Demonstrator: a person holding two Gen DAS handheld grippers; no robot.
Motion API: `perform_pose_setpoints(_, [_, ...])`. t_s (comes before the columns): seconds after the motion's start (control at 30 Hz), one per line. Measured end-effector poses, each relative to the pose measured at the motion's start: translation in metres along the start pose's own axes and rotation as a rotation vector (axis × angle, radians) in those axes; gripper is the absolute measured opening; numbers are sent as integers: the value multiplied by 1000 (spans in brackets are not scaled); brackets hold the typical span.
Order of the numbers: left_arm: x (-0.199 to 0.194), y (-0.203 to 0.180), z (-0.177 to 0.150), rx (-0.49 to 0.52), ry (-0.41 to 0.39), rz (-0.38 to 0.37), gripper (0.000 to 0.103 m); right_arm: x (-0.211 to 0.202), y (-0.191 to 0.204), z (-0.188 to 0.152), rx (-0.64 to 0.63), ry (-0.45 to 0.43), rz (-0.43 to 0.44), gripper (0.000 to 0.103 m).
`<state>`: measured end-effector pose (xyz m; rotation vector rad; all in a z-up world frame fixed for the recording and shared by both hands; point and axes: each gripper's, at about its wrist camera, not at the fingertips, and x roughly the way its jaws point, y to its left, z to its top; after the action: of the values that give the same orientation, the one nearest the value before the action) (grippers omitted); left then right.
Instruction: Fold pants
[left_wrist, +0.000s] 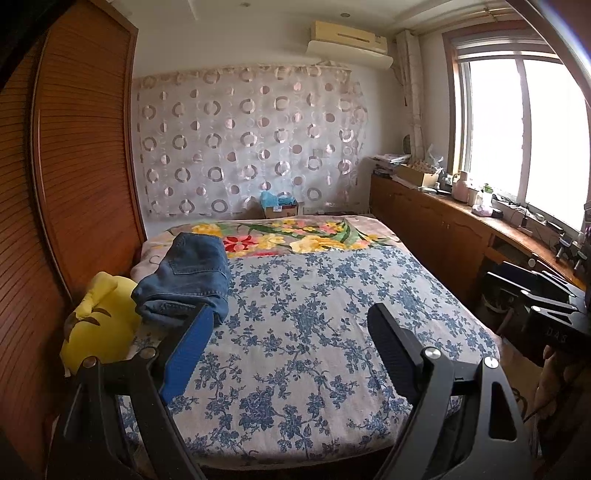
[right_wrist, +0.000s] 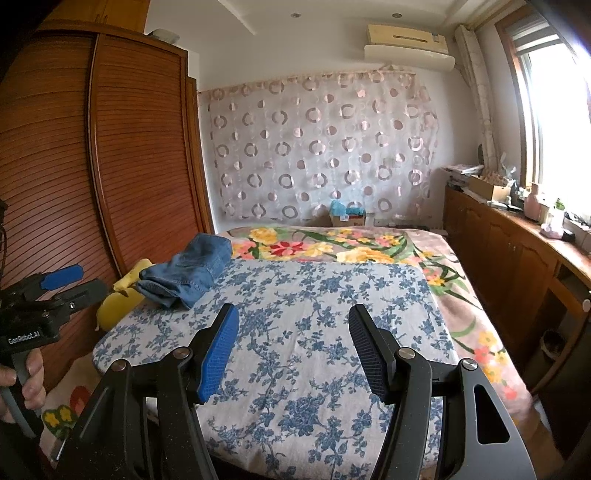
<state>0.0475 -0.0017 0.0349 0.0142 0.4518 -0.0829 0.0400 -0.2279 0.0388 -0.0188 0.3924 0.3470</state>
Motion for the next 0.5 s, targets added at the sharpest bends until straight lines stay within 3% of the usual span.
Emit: perform_pose_setpoints(0.5, [-1, -1, -1, 0, 1, 0, 86, 1, -1, -2, -1, -2, -2, 64])
